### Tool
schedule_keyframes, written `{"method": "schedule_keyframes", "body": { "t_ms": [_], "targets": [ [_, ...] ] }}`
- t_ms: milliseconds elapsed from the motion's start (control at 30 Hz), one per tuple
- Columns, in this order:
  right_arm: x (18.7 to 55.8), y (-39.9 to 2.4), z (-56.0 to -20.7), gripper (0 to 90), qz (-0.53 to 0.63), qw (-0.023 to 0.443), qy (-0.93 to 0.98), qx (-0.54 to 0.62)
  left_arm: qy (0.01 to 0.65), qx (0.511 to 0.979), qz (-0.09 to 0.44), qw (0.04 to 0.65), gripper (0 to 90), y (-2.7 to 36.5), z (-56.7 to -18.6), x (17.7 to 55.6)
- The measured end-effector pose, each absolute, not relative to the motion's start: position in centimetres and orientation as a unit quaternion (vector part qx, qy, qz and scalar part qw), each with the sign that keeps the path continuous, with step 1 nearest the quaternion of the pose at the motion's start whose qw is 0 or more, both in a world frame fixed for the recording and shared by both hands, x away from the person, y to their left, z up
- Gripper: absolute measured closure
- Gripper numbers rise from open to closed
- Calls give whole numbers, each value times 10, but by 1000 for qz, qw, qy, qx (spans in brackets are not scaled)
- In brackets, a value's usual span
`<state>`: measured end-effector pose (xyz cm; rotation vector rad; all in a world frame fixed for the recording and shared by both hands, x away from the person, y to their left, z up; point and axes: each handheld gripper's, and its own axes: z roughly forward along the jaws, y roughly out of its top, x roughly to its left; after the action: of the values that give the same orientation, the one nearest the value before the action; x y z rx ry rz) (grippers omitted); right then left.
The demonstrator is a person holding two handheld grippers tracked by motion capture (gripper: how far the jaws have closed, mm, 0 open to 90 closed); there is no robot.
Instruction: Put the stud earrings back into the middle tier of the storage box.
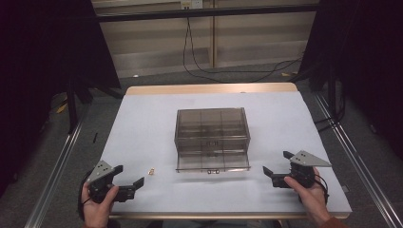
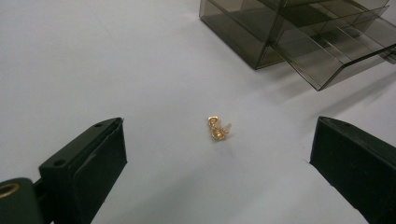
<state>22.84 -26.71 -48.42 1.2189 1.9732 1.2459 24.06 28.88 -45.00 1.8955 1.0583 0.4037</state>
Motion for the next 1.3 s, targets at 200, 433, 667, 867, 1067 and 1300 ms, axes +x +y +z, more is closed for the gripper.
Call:
{"method": "schedule_keyframes", "body": {
  "t_ms": [200, 433, 667, 867, 1067, 1300],
  "targets": [
    [229, -268, -484, 33, 459, 250, 724, 450, 424, 768, 160, 452, 37, 287, -450, 240],
    [228, -268, -484, 29, 461, 253, 721, 451, 415, 778, 162, 443, 39, 278, -449, 243],
    [228, -267, -484, 31, 459, 254, 724, 449, 420, 789, 152, 422, 82, 270, -445, 252],
    [228, -267, -484, 31, 457, 254, 724, 449, 408, 804, 148, 405, 273, 265, -435, 257],
    [228, -267, -484, 30, 458, 252, 728, 444, 400, 831, 108, 371, 456, 265, -431, 271],
    [228, -266, -484, 31, 456, 252, 729, 444, 362, 872, 89, 317, 664, 255, -430, 286]
  ]
}}
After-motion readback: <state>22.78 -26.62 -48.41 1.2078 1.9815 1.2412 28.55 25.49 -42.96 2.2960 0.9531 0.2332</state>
